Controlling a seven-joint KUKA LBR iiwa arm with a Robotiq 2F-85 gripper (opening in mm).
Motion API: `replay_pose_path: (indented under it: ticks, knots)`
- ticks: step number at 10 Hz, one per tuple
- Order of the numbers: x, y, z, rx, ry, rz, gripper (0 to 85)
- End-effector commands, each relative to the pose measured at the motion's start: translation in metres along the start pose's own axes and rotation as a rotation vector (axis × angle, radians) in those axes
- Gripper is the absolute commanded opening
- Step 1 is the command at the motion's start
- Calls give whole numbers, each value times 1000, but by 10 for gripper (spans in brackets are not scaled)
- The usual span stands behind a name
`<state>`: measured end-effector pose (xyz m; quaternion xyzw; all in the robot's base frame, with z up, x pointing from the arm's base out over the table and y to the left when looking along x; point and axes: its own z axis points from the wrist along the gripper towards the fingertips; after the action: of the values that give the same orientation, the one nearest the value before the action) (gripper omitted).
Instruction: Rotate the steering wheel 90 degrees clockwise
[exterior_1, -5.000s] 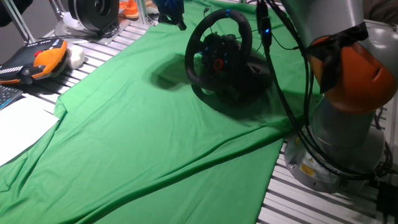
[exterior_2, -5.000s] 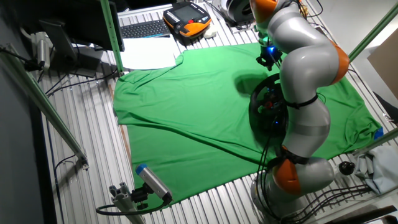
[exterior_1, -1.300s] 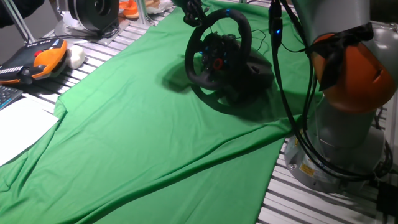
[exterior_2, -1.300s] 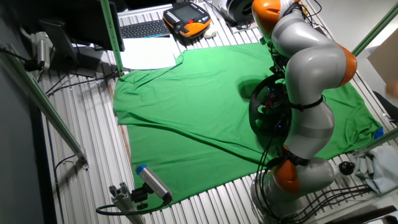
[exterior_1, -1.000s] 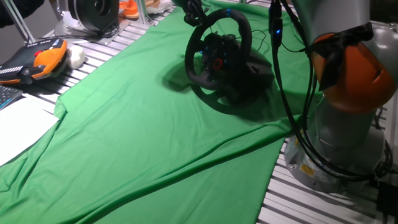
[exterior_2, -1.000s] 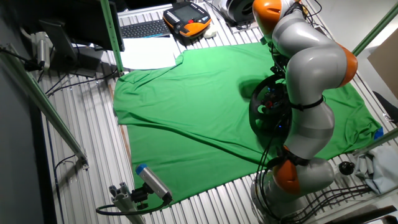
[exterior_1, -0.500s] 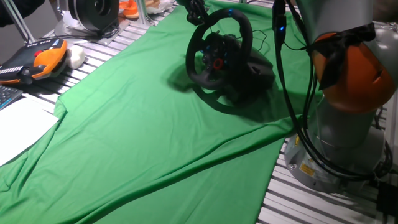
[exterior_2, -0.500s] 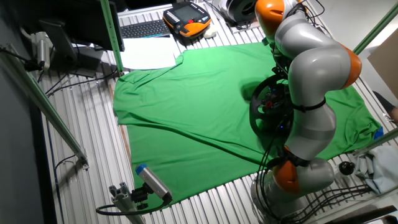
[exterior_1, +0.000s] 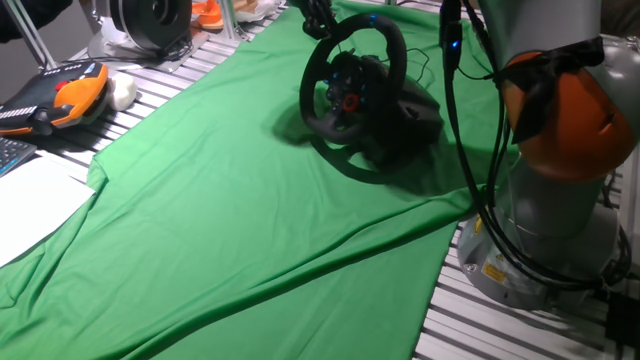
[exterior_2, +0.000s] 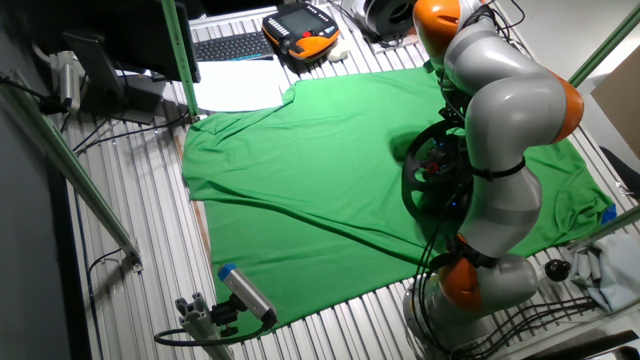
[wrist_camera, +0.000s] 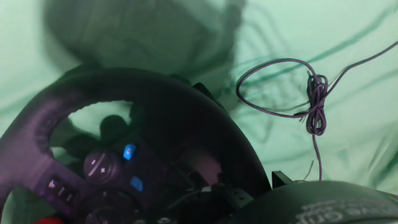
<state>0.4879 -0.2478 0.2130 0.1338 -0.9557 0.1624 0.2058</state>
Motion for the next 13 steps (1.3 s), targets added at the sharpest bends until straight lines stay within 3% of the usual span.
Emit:
replay_pose_path:
  ticks: [1, 13]
  knots:
    - [1, 0, 0, 0, 0, 1, 0]
    - [9, 0, 4, -9, -9, 15, 0]
